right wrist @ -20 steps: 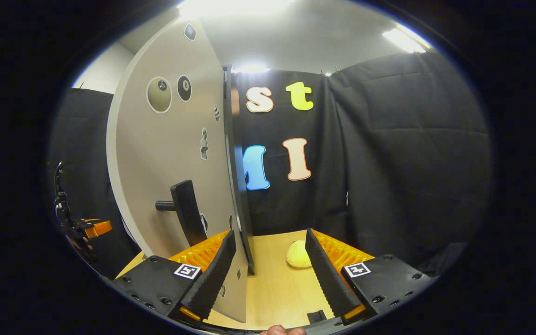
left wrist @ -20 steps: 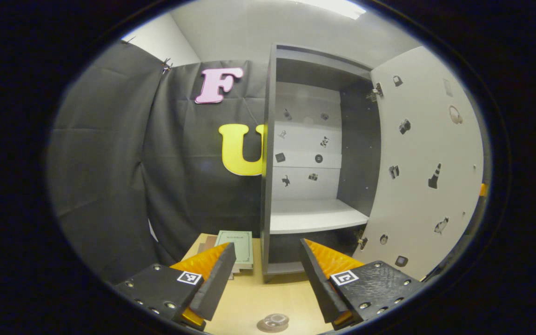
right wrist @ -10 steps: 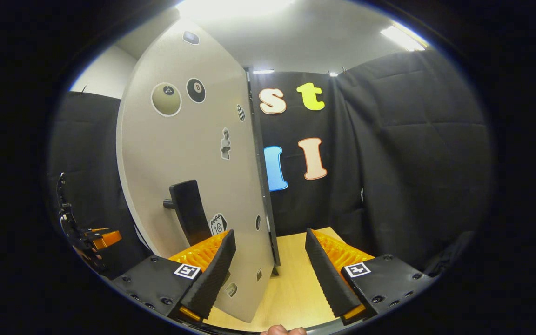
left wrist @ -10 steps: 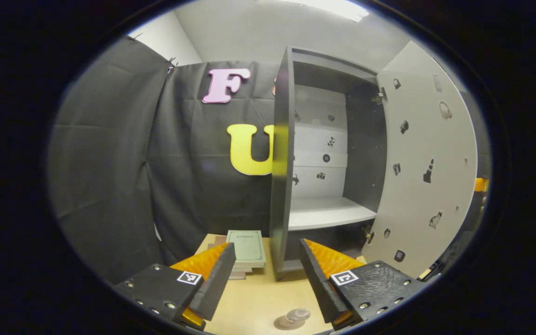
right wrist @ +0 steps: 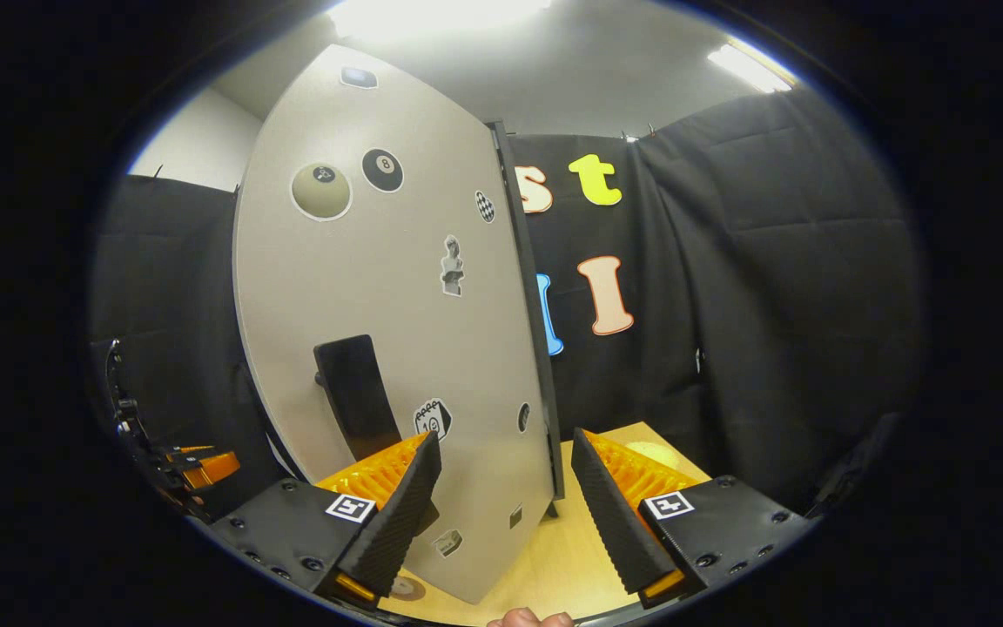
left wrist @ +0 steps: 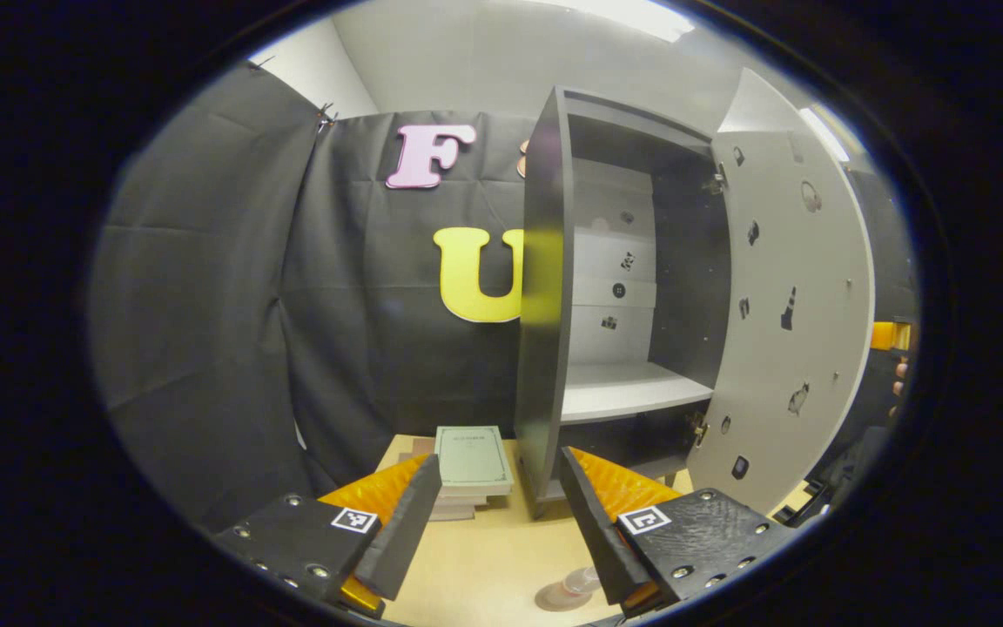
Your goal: Open the cabinet door with the right hand, grasp the bottle in the cabinet with the left hand and place it on the coaster, then close the cabinet door with the right hand.
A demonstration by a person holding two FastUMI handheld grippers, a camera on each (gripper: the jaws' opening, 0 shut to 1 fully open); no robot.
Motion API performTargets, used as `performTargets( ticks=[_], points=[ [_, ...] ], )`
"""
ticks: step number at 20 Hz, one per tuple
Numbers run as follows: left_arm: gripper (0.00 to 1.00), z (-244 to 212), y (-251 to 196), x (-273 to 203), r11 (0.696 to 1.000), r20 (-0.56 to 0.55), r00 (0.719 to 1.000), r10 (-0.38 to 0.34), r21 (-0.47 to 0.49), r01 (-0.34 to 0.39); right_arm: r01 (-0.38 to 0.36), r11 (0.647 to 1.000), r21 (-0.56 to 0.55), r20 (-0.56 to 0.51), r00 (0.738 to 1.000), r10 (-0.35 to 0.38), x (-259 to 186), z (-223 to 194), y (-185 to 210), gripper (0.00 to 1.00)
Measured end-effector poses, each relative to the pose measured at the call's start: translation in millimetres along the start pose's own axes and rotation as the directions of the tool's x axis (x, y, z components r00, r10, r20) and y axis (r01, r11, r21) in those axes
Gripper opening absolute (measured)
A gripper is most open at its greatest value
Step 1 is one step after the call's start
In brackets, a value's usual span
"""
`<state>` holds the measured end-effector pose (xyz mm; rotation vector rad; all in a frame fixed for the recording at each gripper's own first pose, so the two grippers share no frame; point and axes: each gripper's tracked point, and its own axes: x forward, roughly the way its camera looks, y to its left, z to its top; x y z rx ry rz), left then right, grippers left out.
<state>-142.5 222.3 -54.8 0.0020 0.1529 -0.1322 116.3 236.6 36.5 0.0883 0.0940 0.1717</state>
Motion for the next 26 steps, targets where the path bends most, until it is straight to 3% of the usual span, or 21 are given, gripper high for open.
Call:
performTargets(
  ticks=[6,11,17,23,26],
  points=[
    [0.82,-11.3,21.4,-8.4,1.000,-0.045,0.999,0.025,0.000,-0.025,-0.138,0.990,-0.016,-0.044,0.990,0.137,30.3,-10.8,58.4,0.96],
    [0.82,-12.5,28.1,-16.4,0.998,-0.059,0.996,0.061,-0.017,-0.062,-0.262,0.965,0.028,-0.072,0.962,0.263,44.0,-26.7,95.7,0.97],
    [0.85,11.8,-10.3,-7.6,0.997,-0.001,0.999,0.050,-0.053,-0.050,-0.215,0.976,-0.027,-0.084,0.974,0.212,39.8,-32.7,48.3,0.97],
    [0.82,32.9,-65.5,1.3,0.996,0.036,0.997,0.066,-0.055,-0.064,-0.180,0.984,-0.001,-0.060,0.982,0.179,43.5,-12.3,-18.9,0.97],
    [0.82,48.2,-84.5,-2.7,0.994,0.069,0.992,0.105,-0.016,-0.105,-0.172,0.985,-0.011,-0.051,0.984,0.172,45.1,-3.6,-56.4,0.97]
  ],
)
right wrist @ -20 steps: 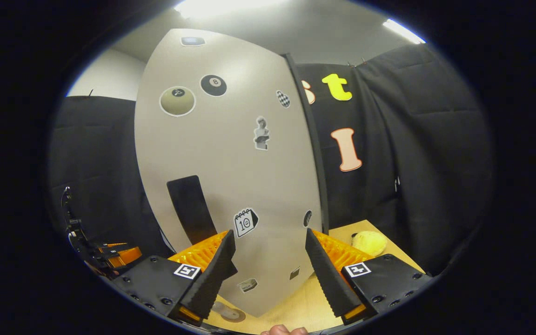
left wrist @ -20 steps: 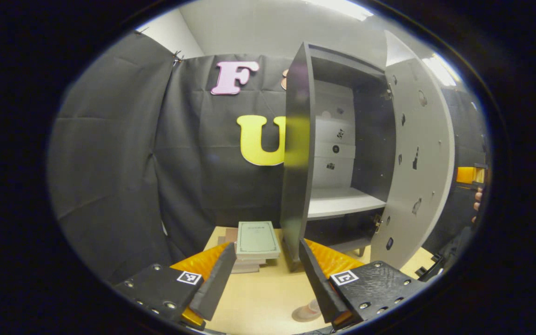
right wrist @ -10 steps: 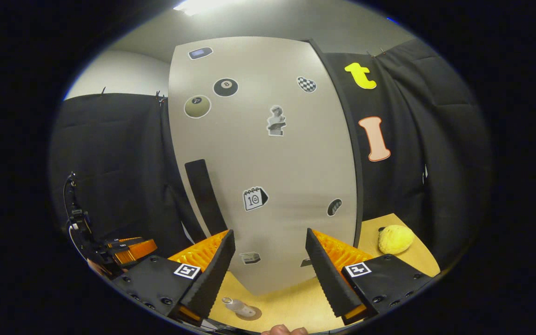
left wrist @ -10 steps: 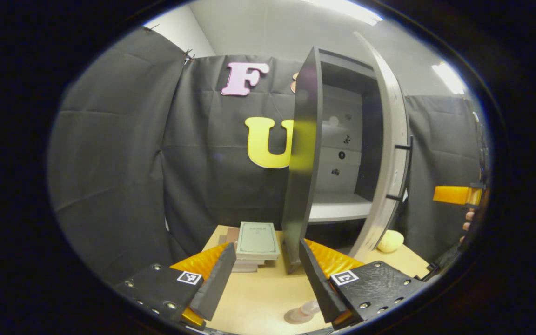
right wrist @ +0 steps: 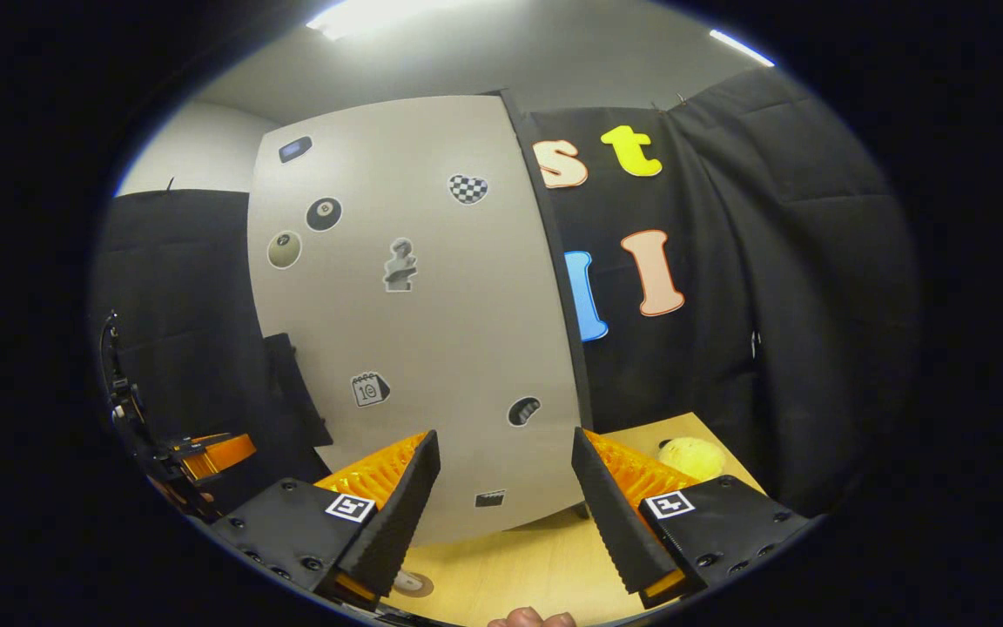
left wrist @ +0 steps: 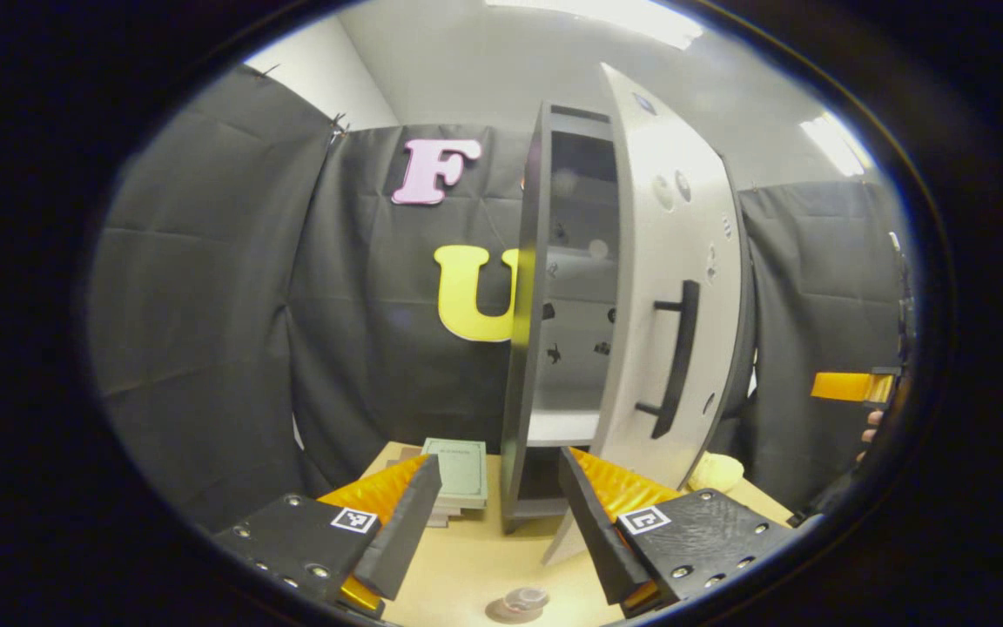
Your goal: Open the cabinet door with the right hand, grasp the bottle in the cabinet with the left hand and place it on the coaster, then close the cabinet door with the right hand.
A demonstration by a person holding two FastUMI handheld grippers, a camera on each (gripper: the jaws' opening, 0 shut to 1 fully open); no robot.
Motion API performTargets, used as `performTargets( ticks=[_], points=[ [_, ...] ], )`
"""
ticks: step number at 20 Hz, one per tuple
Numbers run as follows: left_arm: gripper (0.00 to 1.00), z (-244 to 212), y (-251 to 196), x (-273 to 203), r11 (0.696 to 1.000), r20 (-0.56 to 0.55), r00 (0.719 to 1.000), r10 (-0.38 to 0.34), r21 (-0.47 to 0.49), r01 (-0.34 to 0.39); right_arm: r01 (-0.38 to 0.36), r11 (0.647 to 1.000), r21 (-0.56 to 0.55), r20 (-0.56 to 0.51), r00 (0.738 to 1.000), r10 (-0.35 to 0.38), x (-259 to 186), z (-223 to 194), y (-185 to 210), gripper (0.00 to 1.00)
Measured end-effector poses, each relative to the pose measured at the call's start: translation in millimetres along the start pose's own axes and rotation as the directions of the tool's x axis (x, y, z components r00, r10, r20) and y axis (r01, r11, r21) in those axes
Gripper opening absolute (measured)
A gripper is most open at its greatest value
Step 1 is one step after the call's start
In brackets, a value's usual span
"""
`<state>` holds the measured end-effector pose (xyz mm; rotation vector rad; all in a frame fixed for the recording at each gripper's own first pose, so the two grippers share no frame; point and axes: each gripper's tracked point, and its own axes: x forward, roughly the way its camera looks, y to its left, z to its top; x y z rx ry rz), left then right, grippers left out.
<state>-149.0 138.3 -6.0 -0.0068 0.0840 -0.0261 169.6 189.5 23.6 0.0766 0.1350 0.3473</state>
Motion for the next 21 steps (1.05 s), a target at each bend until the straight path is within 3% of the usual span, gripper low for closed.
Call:
performTargets(
  ticks=[8,10,13,15,21],
  points=[
    [0.86,19.1,-66.6,-8.8,0.997,0.048,0.996,0.071,0.033,-0.073,-0.037,0.998,-0.045,0.033,0.999,0.039,-12.0,18.2,-75.5,0.96],
    [0.84,20.2,-90.0,-8.8,0.998,0.051,0.997,0.064,-0.015,-0.063,-0.042,0.997,-0.062,0.047,0.998,0.045,-11.8,23.1,-88.6,0.97],
    [0.83,29.5,-126.5,-3.5,0.996,0.053,0.998,0.024,-0.087,-0.019,-0.057,0.997,-0.054,0.084,0.995,0.062,-17.3,32.5,-95.9,0.96],
    [0.87,33.1,-132.9,-1.4,0.996,0.050,0.998,0.024,-0.082,-0.020,-0.051,0.996,-0.069,0.106,0.993,0.058,-20.0,36.7,-101.0,0.96],
    [0.82,34.1,-142.0,-3.2,0.997,0.060,0.997,0.054,-0.061,-0.050,-0.029,0.995,-0.095,0.120,0.992,0.040,-27.2,31.9,-100.7,0.97]
  ],
)
